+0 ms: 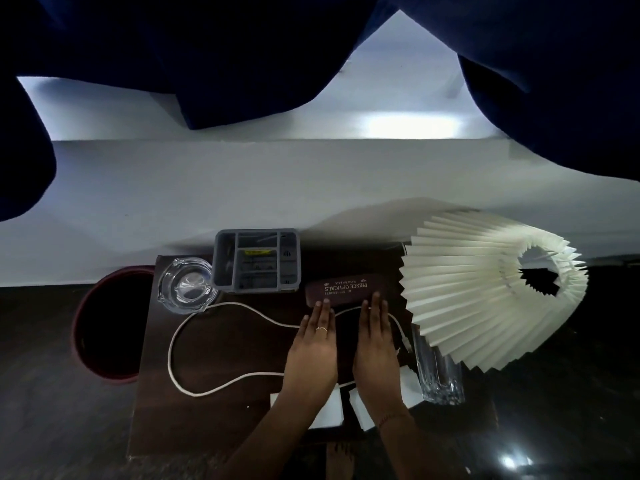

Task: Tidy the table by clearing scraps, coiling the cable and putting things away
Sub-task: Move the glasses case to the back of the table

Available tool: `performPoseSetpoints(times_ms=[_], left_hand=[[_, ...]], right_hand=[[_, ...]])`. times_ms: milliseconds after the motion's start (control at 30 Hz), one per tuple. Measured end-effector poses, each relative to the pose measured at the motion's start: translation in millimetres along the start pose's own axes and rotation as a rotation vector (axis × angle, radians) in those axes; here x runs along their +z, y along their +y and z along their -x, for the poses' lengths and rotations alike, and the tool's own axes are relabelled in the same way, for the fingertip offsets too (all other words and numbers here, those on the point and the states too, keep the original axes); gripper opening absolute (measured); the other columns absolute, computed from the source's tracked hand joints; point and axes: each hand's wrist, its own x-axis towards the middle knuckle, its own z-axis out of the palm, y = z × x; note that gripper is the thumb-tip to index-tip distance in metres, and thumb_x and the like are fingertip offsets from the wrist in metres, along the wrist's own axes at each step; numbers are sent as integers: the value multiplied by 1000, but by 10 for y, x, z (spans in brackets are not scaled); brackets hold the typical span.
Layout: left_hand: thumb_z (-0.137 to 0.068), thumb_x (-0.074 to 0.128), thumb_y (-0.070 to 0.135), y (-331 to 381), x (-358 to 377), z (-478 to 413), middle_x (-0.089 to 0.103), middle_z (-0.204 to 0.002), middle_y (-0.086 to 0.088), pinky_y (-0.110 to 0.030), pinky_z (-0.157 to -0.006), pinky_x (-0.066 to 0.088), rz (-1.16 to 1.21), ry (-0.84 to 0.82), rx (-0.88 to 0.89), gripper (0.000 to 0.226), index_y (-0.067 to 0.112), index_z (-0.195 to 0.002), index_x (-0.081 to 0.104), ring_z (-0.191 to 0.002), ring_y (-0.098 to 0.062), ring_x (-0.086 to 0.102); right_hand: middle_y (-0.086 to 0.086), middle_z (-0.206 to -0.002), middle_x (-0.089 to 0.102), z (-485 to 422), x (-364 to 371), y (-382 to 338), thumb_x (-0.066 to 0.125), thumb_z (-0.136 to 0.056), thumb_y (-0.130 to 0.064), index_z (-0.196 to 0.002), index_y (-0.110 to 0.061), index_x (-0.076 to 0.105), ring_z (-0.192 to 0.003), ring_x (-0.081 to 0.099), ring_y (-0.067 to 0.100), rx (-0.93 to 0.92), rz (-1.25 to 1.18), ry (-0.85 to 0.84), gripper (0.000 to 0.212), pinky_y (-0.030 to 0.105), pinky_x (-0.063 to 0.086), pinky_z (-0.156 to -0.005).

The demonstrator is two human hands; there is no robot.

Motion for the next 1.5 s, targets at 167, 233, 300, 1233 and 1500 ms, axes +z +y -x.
performPoseSetpoints(times_ms=[167,233,300,1233,1500], left_hand=[[-50,82,16,14,-20,-170,60,-127,-16,-33,-97,42,-53,-27,4,73,0,-117,61,-116,-25,59],[-65,74,13,13,-82,-229,46,-142,-18,-33,-106,27,-24,-17,-18,73,-2,-131,46,-131,-27,45],[-85,52,10,-2,-105,-305,13,-156,-17,-32,-113,4,3,-7,24,69,-1,-144,17,-145,-27,14],[-74,46,17,81,-12,169,60,-130,-5,-25,-96,45,-6,71,434,43,13,-110,67,-122,-14,54],[-76,46,19,-33,-76,379,70,-99,3,-22,-65,55,115,-15,162,40,17,-112,65,-89,-13,68]], right_hand=[[21,-149,28,-177,-21,82,70,-65,2,-140,1,25,-135,34,29,-38,78,24,87,38,37,-104],[20,-151,22,-243,-27,82,68,-68,1,-142,0,20,-137,29,28,-31,98,8,88,36,32,-107],[21,-152,21,-313,-29,76,67,-70,1,-142,1,20,-138,29,28,-31,119,11,86,35,32,-108],[21,-126,51,410,-111,-101,50,-84,-4,-119,-4,55,-112,48,36,248,-241,55,36,35,43,-91],[23,-133,39,365,-277,-31,49,-90,-27,-127,-18,53,-120,33,37,550,-116,-207,38,37,37,-95]])
